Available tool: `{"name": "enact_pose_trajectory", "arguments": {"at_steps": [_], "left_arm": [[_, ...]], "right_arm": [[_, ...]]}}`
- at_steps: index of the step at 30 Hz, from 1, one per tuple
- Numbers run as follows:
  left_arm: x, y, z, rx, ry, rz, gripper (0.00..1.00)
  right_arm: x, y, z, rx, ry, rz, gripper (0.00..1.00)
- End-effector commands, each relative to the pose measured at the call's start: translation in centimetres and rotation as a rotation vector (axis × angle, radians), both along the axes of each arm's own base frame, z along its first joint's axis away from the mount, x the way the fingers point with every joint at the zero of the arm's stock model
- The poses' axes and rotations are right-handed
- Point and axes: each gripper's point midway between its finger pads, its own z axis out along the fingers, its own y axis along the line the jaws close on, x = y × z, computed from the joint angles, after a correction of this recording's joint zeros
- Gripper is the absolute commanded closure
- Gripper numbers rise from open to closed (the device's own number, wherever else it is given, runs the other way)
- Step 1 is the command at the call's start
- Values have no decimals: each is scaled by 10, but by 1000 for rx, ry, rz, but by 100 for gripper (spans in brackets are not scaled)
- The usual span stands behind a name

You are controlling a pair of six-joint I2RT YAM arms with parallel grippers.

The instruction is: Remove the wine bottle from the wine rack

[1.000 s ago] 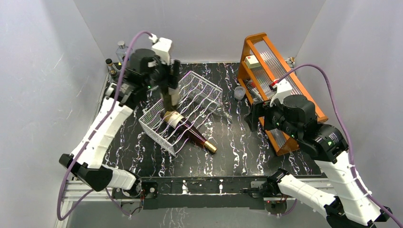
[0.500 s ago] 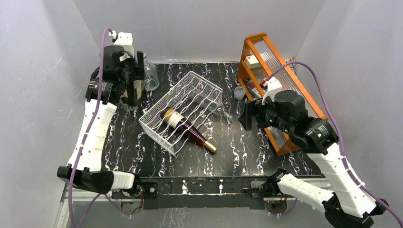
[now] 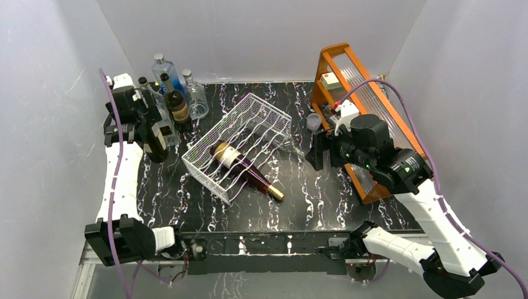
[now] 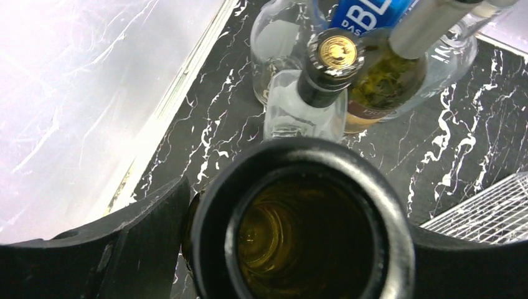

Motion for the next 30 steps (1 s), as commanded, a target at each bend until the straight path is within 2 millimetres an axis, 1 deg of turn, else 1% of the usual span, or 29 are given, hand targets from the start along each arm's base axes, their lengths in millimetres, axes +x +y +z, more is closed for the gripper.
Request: {"name": "enact_pose_trajectory", "arguments": {"at_steps": [1, 4, 9, 11, 13, 15, 19, 26, 30], "left_arm": [[0, 16, 59, -11, -309, 71, 100], [3, 25, 45, 3, -325, 103, 100], [8, 39, 36, 77, -357, 125, 100], [13, 41, 31, 57, -368, 129, 100], [18, 43, 22, 40, -367, 125, 100], [18, 46, 13, 39, -367, 136, 100], [12, 48, 7, 59, -389, 141, 100], [15, 47, -24, 60, -348, 130, 100], [15, 42, -34, 62, -327, 88, 100]], "right_arm": [[8, 17, 12, 57, -33, 41, 2], [8, 26, 11, 78, -10, 62, 2], [9, 32, 8, 96, 9, 68, 2], [10, 35, 7, 103, 18, 71, 2], [11, 38, 8, 110, 27, 76, 2], [12, 41, 6, 110, 41, 80, 2], [14, 43, 1, 105, 61, 77, 2], [16, 51, 0, 127, 82, 84, 2], [18, 54, -9, 118, 108, 85, 2]]}}
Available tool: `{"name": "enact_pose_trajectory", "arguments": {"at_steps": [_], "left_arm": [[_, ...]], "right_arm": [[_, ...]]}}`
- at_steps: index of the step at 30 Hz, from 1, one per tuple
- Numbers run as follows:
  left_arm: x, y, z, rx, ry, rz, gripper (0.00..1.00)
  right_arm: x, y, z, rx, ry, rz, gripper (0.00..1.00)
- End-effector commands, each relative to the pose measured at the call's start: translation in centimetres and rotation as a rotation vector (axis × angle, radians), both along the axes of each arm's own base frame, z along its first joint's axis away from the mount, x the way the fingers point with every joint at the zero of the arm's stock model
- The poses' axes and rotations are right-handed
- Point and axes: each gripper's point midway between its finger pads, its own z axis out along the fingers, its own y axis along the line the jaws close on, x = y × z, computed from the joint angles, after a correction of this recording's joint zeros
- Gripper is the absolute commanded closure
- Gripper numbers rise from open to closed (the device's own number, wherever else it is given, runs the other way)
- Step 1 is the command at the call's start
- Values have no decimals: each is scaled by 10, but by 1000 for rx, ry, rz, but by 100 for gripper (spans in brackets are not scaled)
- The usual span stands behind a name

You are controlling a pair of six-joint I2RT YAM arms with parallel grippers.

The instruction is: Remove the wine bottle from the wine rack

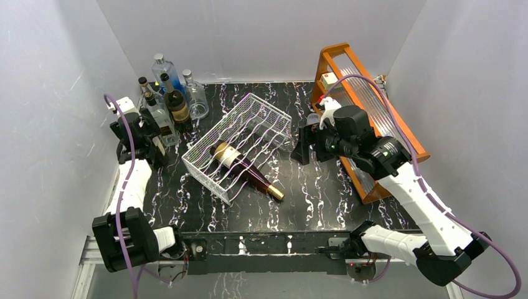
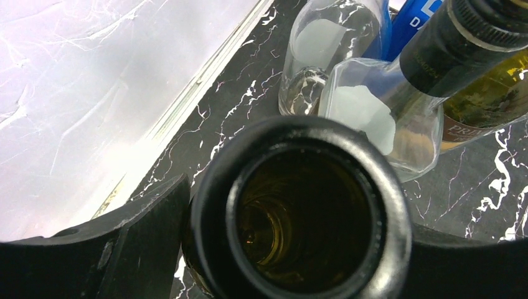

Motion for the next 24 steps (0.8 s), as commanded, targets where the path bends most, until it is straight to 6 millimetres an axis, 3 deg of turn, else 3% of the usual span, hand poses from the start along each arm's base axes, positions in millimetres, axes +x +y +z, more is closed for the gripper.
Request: {"name": "enact_pose_trajectory", "arguments": {"at_steps": [1, 4, 5, 8, 10, 11, 14, 19, 24], "left_arm": [[13, 0, 48, 59, -162, -40, 100], [15, -3, 43, 64, -126, -70, 100], [16, -4, 41, 59, -118, -76, 95], [17, -11, 39, 39, -102, -113, 74], [15, -13, 37, 25, -98, -111, 46], [13, -10, 37, 23, -98, -90, 38], [7, -3, 38, 28, -90, -36, 21], [1, 3, 43, 35, -89, 7, 2], [-6, 9, 54, 45, -94, 54, 2]], "right_arm": [[7, 13, 3, 41, -12, 15, 2], [9, 17, -2, 39, 8, 19, 2], [10, 18, -1, 43, 11, 18, 2], [10, 21, 0, 60, 15, 19, 2], [11, 23, 0, 73, 25, 12, 2], [10, 24, -1, 78, 32, 12, 2], [7, 25, -7, 84, 59, 13, 2], [5, 25, -16, 73, 97, 1, 2], [6, 23, -26, 60, 122, -23, 2]]}}
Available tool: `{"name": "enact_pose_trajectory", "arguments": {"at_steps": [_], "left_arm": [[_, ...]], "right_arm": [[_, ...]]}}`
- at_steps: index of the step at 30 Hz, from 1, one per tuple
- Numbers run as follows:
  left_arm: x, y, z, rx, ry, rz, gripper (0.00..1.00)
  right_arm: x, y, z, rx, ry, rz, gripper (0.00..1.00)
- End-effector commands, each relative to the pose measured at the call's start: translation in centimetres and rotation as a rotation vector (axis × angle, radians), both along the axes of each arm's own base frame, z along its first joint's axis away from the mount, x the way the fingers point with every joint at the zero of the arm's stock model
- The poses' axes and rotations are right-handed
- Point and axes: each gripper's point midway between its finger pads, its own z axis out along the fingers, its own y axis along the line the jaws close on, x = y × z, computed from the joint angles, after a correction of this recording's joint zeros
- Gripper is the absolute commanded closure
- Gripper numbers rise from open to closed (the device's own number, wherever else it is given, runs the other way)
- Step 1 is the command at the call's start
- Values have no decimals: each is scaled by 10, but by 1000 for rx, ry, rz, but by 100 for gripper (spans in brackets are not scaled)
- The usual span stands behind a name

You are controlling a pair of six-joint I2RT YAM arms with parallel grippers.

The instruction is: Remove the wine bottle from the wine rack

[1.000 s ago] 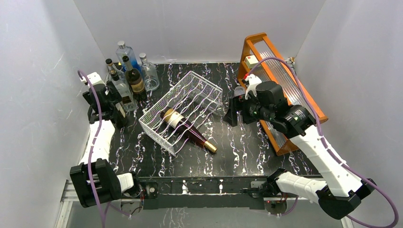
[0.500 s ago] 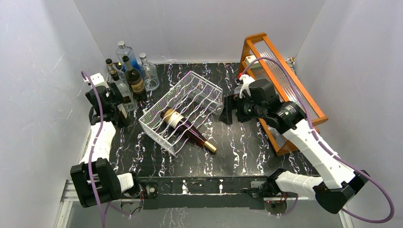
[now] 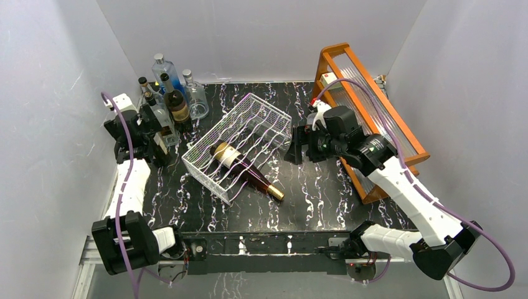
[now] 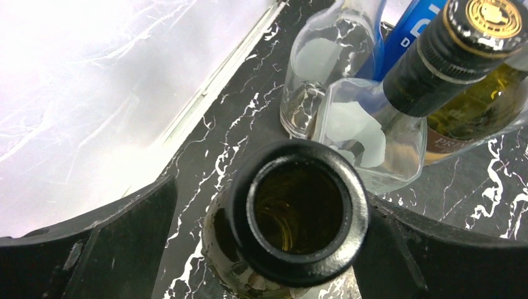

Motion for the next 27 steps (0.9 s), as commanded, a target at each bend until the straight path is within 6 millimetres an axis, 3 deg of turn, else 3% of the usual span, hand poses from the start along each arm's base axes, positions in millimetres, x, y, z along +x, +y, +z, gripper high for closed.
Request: {"name": "enact_pose_trajectory", "arguments": {"at_steps": [1, 4, 8, 11, 16, 24, 27], "left_arm": [[-10, 12, 43, 30, -77, 83, 2], [-25, 27, 56, 71, -58, 194, 2], [-40, 35, 79, 92, -76, 284, 2], [-31, 12, 93, 62, -88, 185, 2], [-27, -31, 119, 56, -118, 52, 2], [-35, -80, 127, 97, -175, -59, 2], [-38, -111, 130, 119, -219, -195, 2]], "right_arm": [[2, 2, -4, 14, 7, -20, 2], [7, -6, -23, -48, 4, -46, 2], [14, -28, -69, -209, 25, -96, 2], [16, -31, -89, -248, 39, -98, 2], [29, -26, -99, -267, 30, -108, 2], [39, -4, -102, -219, 77, -102, 2], [37, -4, -107, -199, 83, -112, 2]]}}
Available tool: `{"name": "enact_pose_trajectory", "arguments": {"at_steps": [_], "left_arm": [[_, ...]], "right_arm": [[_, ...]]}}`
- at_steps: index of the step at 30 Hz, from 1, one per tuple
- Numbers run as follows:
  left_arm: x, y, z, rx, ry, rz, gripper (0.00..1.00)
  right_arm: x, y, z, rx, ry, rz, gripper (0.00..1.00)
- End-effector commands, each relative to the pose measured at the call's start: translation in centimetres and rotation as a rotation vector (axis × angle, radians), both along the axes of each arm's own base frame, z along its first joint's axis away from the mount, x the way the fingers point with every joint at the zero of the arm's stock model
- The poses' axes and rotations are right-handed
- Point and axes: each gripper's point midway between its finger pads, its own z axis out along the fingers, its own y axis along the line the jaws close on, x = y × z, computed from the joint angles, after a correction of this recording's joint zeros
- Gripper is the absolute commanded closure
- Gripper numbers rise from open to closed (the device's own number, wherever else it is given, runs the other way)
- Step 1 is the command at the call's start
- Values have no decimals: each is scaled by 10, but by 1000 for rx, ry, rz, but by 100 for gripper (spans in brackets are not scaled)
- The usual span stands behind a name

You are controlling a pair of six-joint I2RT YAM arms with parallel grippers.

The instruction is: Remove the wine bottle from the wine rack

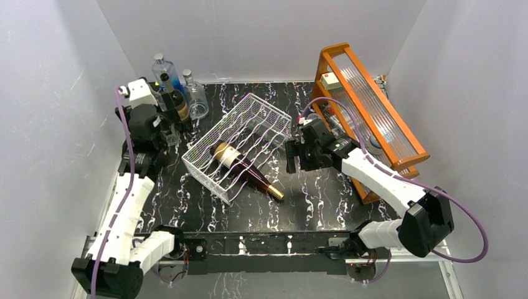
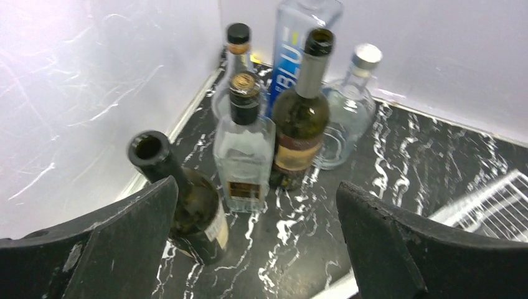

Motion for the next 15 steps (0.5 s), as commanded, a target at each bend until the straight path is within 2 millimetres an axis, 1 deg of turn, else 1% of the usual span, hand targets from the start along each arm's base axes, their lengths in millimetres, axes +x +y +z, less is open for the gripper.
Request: {"name": "enact_pose_trajectory", "arguments": {"at_steps": [1, 2, 4, 7, 9, 12, 14, 15], "left_arm": [[-13, -40, 19, 52, -118, -179, 2], [-16, -60, 23, 79, -160, -280, 2], [-26, -95, 23, 113, -253, -474, 2], [-39, -131, 21, 117, -325, -673, 2], [-40, -150, 16, 105, -317, -767, 2], [-34, -170, 2, 73, -270, -855, 2], [-31, -180, -5, 43, -242, -894, 2], [-30, -183, -7, 36, -235, -905, 2]], "right_arm": [[12, 15, 21, 99, -72, -17, 2], [9, 13, 16, 94, -69, -20, 2], [9, 9, 11, 84, -75, -30, 2], [14, 1, 5, 44, -99, -52, 2], [20, -3, 3, 10, -116, -64, 2], [32, -6, 2, -29, -152, -85, 2], [40, -4, 0, -16, -173, -93, 2], [43, 2, -1, 35, -166, -83, 2]]}}
